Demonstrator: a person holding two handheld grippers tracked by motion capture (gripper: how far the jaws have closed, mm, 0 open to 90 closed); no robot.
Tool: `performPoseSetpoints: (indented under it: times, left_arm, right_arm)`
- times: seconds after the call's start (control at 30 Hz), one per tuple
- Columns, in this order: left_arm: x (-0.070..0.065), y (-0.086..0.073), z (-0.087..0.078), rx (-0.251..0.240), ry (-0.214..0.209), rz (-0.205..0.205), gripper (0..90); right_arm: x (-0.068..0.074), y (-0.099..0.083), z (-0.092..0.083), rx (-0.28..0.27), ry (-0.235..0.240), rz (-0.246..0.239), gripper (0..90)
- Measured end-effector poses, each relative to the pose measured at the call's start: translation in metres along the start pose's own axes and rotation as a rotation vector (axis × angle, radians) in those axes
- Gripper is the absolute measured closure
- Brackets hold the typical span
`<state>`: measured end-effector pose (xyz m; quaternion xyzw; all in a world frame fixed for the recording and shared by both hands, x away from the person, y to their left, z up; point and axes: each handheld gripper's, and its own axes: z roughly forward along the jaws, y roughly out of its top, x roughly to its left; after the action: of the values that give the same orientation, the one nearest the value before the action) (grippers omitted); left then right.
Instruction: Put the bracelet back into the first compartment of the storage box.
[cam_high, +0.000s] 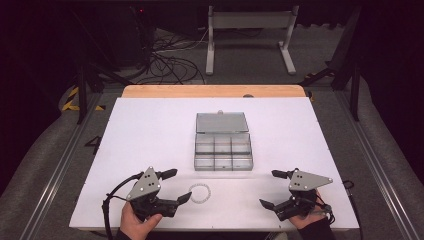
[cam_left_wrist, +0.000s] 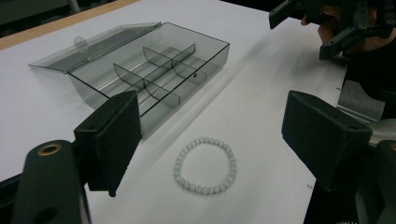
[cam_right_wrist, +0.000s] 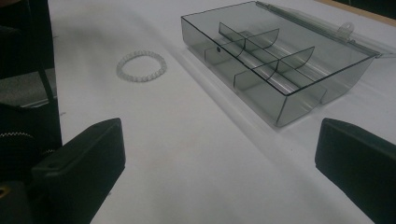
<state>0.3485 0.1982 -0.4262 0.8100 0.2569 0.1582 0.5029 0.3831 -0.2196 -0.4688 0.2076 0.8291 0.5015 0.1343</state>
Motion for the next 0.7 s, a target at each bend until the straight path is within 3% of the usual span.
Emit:
performPoseSetpoints:
  times: [0.37, 0.7]
  left_arm:
    - [0.000, 0.010, 0.018, 0.026, -0.023, 0.020, 20.6]
    - [-0.003, 0.018, 0.038, 0.060, -0.074, 0.021, 20.5]
  right_arm:
    - [-0.001, -0.001, 0.001, 0.009, 0.004, 0.008, 2.3]
    - [-0.001, -0.001, 0.001, 0.010, 0.006, 0.009, 2.4]
